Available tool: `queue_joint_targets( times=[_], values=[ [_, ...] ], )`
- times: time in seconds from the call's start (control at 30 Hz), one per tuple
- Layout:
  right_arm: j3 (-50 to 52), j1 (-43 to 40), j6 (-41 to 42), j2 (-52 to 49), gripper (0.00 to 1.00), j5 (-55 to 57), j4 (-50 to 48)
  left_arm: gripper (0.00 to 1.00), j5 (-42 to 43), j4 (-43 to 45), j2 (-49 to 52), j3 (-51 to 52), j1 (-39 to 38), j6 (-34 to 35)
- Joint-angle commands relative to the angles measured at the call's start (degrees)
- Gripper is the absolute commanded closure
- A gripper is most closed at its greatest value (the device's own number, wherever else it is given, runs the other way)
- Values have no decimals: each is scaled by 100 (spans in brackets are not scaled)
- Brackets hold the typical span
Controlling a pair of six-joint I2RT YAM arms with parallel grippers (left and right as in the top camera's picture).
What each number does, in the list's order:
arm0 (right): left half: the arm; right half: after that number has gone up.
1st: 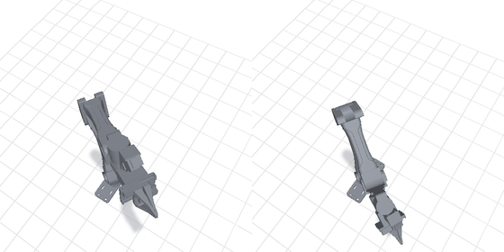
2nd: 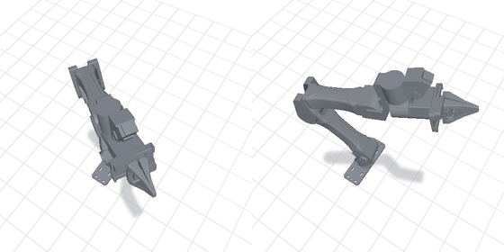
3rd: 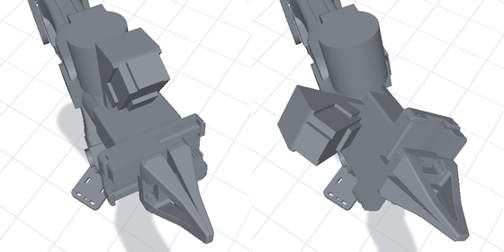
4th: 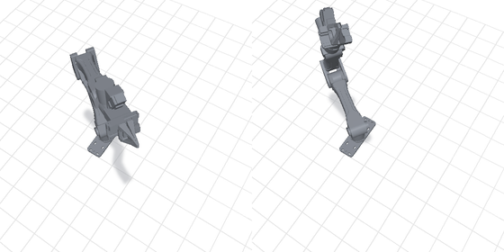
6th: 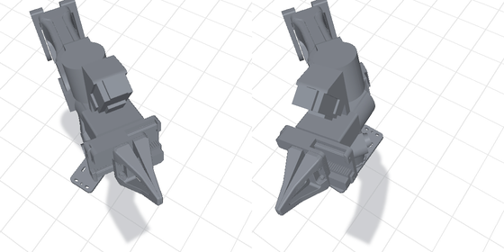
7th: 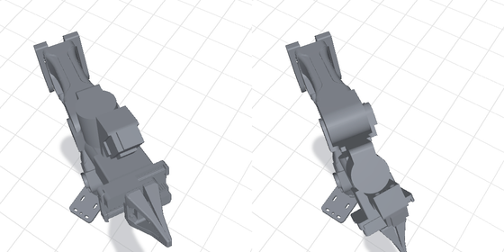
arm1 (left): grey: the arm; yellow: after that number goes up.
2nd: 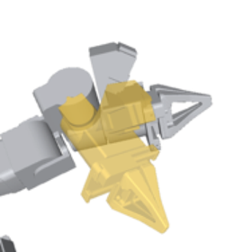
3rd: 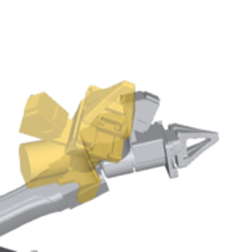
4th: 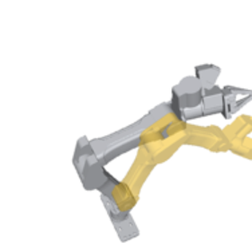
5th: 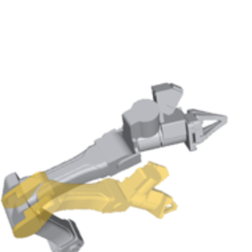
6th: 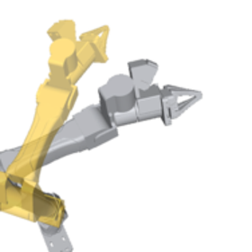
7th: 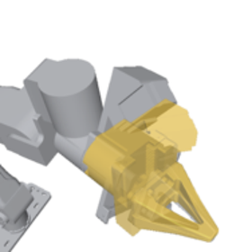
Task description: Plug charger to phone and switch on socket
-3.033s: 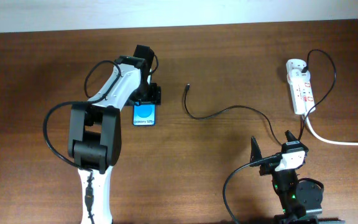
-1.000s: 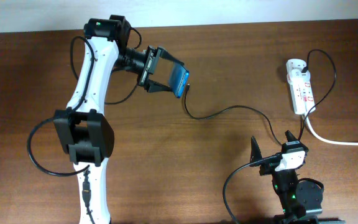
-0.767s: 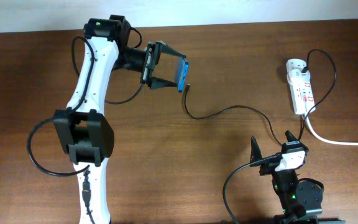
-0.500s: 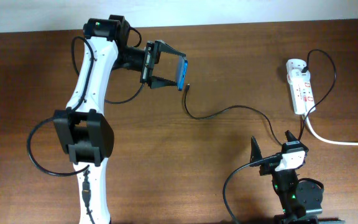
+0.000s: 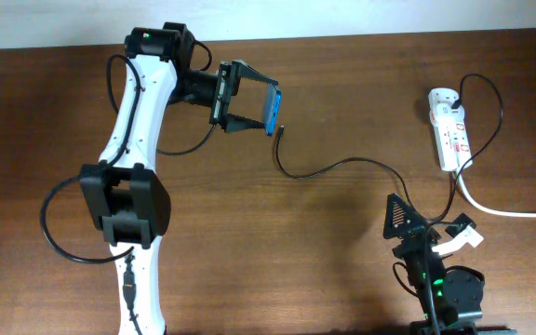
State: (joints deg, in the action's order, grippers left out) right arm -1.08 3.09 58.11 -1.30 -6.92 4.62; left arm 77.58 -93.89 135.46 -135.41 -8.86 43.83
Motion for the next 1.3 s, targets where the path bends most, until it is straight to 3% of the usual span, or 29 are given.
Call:
queue_joint_targets(
  times=[0.0, 0.3, 0.57, 0.63, 0.7, 0.8, 0.9, 1.0, 1.27],
  values=[
    [-372, 26, -81, -315, 2, -319, 289, 100, 195, -28, -48, -146, 46, 50],
    [-2909, 28, -1641, -3263, 2, -1126, 841, 100, 13, -28, -48, -146, 48, 52],
    [-5141, 28, -2387, -5160, 2, -2050, 2771, 100, -979, 35, -46, -146, 46, 55],
    [-5163, 22, -2424, -5427, 2, -2017, 2621, 100, -1744, 33, -46, -146, 46, 160],
    [-5163, 28, -2424, -5740, 2, -2186, 2514, 100, -3049, 31, -46, -146, 35, 658],
    [-5160, 81, -2424, -6271, 2, -2599, 2365, 100, -4011, 15, -46, -146, -59, 1338],
    [-5160, 649, -2422, -6900, 18, -2756, 1611, 100, -4555, 17, -46, -146, -284, 1886],
    [-5160, 1193, -1969, -7379, 26, -2577, 1016, 100, -4951, 33, -46, -146, -557, 2282],
    [-5160, 1834, -837, -8017, 26, -2166, 177, 100, -5001, 216, -46, -146, -968, 2671]
  ],
)
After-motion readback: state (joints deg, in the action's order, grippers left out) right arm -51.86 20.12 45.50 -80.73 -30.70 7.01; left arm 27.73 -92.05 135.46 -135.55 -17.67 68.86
